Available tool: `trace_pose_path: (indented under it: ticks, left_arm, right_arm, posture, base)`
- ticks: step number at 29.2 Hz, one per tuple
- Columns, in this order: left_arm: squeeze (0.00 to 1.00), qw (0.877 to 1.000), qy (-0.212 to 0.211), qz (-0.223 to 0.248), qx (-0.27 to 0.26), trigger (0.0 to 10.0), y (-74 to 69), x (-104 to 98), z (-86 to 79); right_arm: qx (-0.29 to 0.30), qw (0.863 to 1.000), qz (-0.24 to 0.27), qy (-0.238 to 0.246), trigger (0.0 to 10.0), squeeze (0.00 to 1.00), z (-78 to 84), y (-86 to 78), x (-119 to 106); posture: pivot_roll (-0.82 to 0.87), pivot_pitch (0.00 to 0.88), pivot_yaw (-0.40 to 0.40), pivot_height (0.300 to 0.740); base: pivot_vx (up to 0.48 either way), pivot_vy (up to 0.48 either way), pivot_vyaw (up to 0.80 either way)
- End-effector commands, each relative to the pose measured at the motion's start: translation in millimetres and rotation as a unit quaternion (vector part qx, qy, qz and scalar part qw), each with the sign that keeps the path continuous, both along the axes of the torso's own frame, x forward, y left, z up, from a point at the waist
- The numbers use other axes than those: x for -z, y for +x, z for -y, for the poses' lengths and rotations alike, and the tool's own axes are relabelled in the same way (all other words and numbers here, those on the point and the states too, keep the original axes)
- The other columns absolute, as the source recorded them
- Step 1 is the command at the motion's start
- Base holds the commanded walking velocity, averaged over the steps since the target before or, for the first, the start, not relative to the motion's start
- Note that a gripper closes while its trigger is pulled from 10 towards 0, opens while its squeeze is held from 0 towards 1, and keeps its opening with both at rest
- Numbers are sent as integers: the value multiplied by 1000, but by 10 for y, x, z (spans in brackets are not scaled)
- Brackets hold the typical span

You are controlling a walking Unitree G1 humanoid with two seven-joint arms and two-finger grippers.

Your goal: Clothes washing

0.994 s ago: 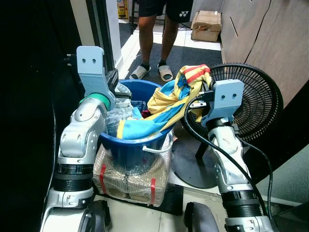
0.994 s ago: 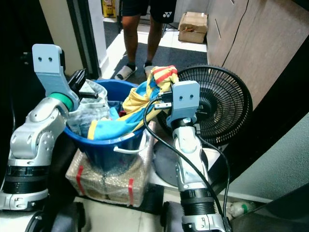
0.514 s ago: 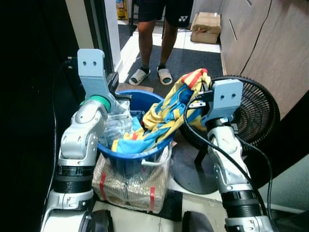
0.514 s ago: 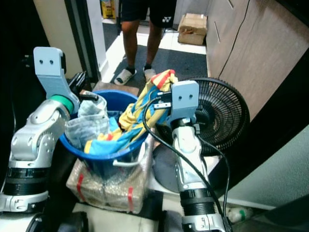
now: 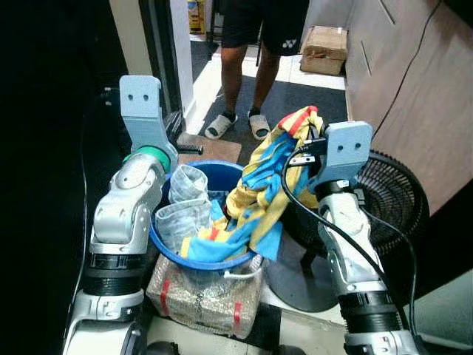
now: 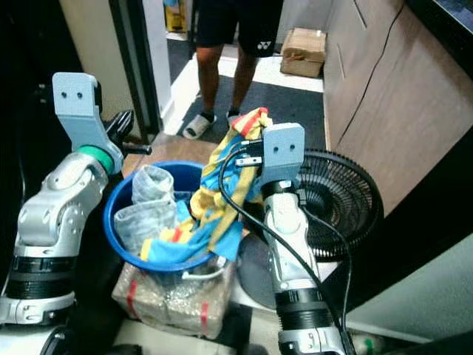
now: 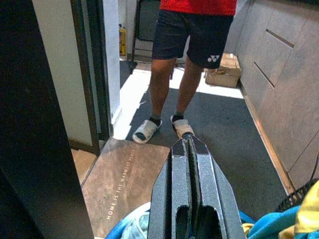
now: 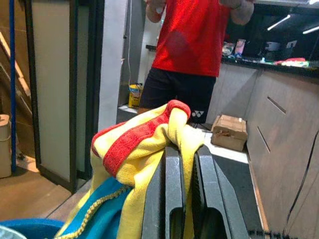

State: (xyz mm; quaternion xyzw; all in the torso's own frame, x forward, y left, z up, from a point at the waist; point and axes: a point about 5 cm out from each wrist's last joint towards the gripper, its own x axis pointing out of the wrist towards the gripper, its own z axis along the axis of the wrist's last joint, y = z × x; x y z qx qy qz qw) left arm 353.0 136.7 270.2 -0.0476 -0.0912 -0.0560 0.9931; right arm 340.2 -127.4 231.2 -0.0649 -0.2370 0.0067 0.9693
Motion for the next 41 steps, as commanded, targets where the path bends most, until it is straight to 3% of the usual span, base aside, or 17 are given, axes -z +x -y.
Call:
trace_pose_path:
  ticks: [1,35,38,41]
  left_arm:
    - [0,1000,1,-6,3,10000,-3,35,17]
    - [0,1000,10,-14,1,10000,3,108,6]
    - [0,1000,14,-18,0,10000,-1,138,3]
    - [0,1000,17,-25,1,10000,-22,190,2]
  right_arm:
    - [1,1000,10,9,10000,0,15,-18,-37]
    - [-1,1000,5,8,10000,0,10,-6,-10]
    - [2,1000,1,5,10000,0,14,-2,23]
    - [10,999,-36,1,10000,0,20,14,242]
  posture:
    - [112,0,8,655]
    - [117,0,9,740]
    - [117,0,9,740]
    - [117,0,7,740]
  base:
    - [0,0,0]
    - [0,0,0]
    - [0,0,0]
    - [0,0,0]
